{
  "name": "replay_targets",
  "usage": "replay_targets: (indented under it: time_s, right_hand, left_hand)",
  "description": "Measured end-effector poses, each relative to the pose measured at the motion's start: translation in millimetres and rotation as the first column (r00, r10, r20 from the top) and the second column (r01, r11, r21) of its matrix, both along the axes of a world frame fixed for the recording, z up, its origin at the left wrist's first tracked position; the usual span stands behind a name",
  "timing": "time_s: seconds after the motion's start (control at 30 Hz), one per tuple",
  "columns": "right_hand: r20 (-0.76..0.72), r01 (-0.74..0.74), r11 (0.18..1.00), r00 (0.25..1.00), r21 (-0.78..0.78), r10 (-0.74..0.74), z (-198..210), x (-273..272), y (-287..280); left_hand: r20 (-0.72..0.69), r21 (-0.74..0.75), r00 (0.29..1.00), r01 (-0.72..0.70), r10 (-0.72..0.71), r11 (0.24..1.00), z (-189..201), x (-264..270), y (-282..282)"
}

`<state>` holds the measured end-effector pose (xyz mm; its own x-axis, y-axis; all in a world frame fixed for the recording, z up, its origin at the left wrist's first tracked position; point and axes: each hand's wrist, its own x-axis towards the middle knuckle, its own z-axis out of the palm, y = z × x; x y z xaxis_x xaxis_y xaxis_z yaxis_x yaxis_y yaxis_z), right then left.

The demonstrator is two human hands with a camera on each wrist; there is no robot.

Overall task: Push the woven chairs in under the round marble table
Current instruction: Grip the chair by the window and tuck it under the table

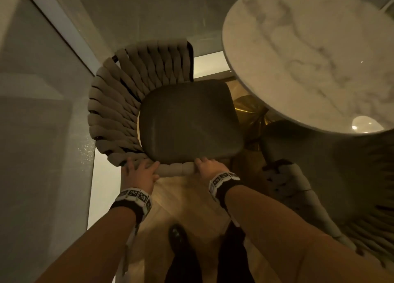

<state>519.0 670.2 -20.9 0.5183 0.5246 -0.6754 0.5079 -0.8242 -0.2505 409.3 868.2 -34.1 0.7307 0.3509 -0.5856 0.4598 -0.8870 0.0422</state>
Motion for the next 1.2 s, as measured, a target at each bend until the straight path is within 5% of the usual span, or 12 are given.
replay_targets:
  time_s: [0.27,1.2]
  right_hand:
    - [0.018,0.074,0.997,0.997,0.029,-0.075,-4,60,-41]
    - [-0.021,0.029,0.999,0.999,-0.031,-0.03,8,91,-76]
  left_hand:
    - [0.016,-0.004,0.999,-0.034,0.034,0.999,-4,58,-51]
    - [-0.123,-0.048,0.991,-0.06,0.053,0.997,17,85,-81]
